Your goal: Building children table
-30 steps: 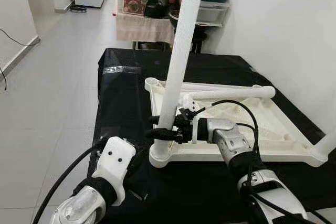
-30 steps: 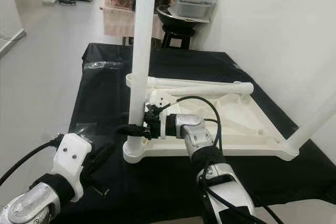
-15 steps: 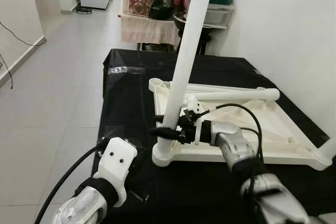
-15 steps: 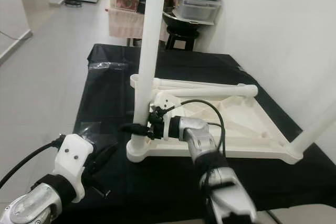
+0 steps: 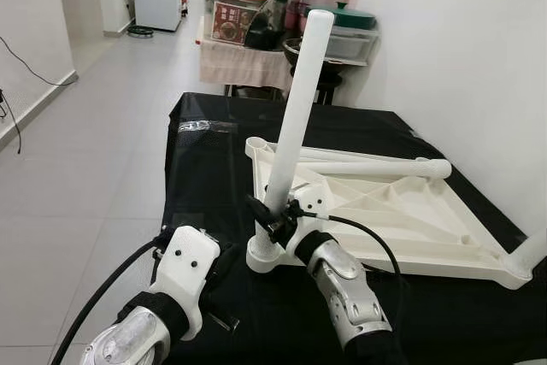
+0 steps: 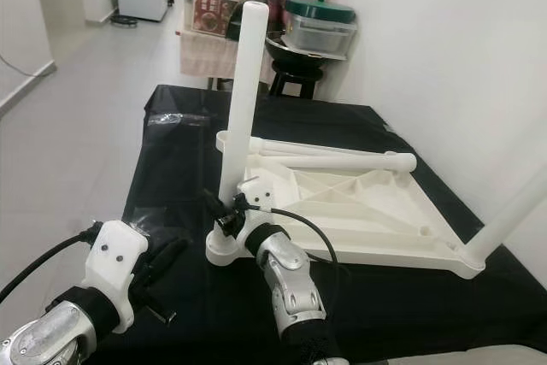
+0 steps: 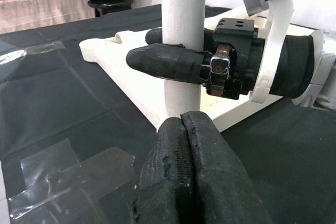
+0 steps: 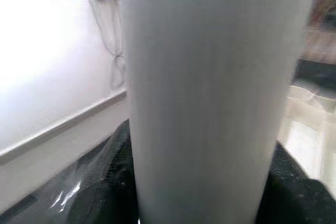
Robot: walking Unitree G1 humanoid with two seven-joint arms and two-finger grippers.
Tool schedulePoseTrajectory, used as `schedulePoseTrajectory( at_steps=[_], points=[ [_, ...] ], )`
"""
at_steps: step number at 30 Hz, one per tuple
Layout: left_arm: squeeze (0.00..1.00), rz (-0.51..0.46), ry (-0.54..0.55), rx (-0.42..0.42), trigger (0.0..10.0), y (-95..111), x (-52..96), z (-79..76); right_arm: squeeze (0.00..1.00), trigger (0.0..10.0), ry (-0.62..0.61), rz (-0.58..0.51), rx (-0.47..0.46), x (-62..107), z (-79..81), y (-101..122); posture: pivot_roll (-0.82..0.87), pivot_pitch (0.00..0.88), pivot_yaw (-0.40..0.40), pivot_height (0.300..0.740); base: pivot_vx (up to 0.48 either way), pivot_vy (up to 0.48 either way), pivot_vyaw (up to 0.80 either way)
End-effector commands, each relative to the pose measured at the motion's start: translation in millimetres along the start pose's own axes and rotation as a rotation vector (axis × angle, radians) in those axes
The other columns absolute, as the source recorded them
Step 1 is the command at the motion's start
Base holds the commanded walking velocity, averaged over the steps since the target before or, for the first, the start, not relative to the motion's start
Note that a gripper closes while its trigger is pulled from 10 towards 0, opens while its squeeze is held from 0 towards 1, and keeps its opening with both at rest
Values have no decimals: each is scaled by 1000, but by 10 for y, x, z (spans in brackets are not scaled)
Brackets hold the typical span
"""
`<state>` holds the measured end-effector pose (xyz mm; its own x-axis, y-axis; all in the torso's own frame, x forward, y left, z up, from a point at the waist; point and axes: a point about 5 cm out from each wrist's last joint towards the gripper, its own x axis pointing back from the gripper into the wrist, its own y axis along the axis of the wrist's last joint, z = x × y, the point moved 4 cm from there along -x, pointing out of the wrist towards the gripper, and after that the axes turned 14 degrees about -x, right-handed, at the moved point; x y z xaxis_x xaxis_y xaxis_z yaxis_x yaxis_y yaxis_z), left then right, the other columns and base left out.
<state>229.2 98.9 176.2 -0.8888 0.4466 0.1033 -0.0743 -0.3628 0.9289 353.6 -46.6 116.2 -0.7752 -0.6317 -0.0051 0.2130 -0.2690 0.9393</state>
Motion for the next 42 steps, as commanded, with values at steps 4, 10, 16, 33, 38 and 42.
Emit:
schedulePoseTrajectory(
  at_steps=[4,10,16,33,38,42],
  points=[
    [0,5,-23,0,10000,-18,-10,-44,514,10000,-6,122,-94,92,-32,-293,156,0,-156,740,0,0,0],
    [0,-4,-13,6,10000,6,-18,-26,671,10000,224,125,-87,23,59,-2,158,0,-160,740,0,0,0],
    [0,-7,-10,6,10000,20,-26,-36,0,10000,380,150,-44,-66,-31,261,178,0,-169,740,0,0,0],
    [0,-3,-2,9,10000,19,-10,-43,0,0,531,181,-32,-79,-93,634,184,0,-175,740,0,0,0],
    [0,-1,-3,10,10000,21,1,-44,0,0,506,187,25,12,-192,534,166,0,-167,740,0,0,0],
    [0,1,-7,12,10000,17,12,-50,0,0,403,154,33,50,-297,485,157,0,-165,740,0,0,0]
  ],
)
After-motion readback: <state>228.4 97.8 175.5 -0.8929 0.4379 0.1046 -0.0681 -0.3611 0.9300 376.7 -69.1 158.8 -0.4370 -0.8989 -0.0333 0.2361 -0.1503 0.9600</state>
